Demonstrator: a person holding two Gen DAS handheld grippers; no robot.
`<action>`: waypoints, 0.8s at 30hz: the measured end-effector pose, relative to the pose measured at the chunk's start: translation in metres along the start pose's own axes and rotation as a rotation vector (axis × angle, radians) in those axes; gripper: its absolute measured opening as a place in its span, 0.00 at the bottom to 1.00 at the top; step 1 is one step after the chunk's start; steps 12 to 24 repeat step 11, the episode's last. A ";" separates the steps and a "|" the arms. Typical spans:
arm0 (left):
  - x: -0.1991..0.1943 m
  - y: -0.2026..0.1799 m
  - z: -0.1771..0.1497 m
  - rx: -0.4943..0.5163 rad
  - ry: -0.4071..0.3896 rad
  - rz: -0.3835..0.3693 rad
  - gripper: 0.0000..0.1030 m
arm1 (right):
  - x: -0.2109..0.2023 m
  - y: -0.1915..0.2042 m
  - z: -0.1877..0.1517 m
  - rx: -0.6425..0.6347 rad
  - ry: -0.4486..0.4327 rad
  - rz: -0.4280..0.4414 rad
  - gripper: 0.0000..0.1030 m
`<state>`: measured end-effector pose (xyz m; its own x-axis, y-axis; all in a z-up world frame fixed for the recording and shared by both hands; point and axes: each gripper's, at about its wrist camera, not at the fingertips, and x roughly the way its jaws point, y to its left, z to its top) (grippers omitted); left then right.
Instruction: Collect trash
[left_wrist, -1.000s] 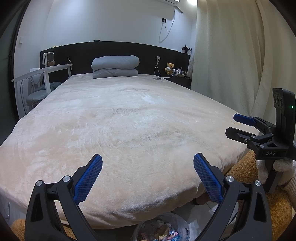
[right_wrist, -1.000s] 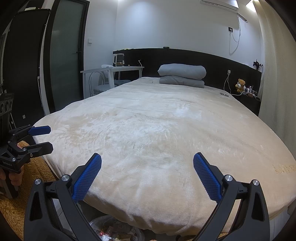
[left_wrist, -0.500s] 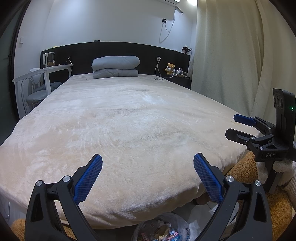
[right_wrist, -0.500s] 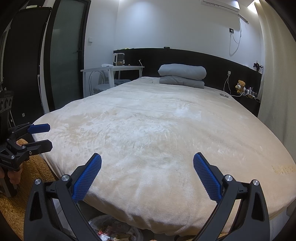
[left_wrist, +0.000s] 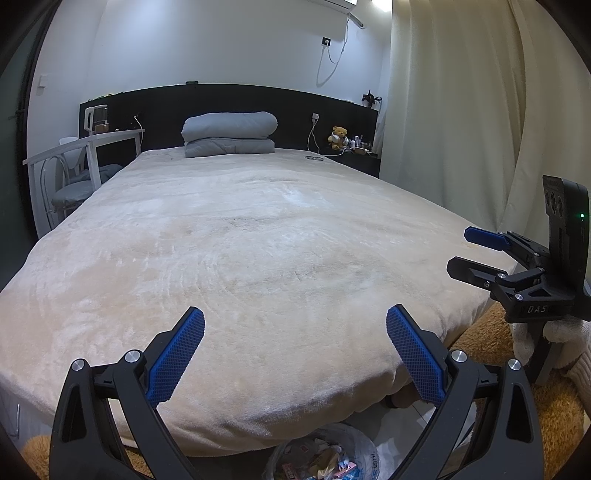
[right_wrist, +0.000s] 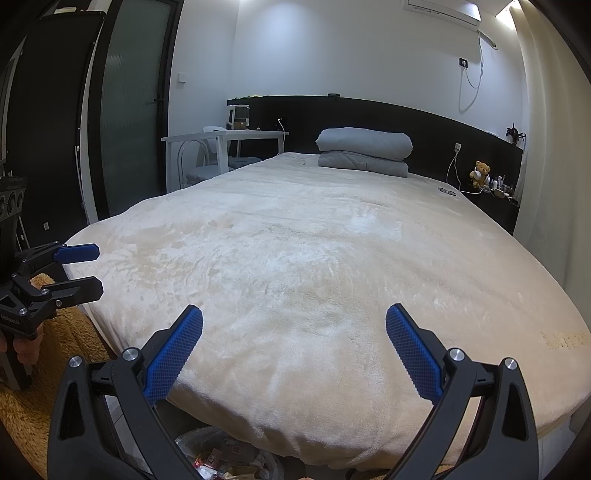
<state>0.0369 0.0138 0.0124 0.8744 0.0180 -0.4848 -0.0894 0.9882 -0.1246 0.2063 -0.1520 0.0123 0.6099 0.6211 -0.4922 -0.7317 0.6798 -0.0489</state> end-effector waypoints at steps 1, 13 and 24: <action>-0.001 0.000 0.000 -0.001 0.000 0.003 0.94 | 0.000 0.000 0.000 0.000 -0.001 0.000 0.95; -0.001 0.000 0.000 -0.006 0.003 0.011 0.94 | 0.001 -0.005 -0.001 -0.014 0.001 0.000 0.95; -0.001 0.000 0.000 -0.006 0.003 0.011 0.94 | 0.001 -0.005 -0.001 -0.014 0.001 0.000 0.95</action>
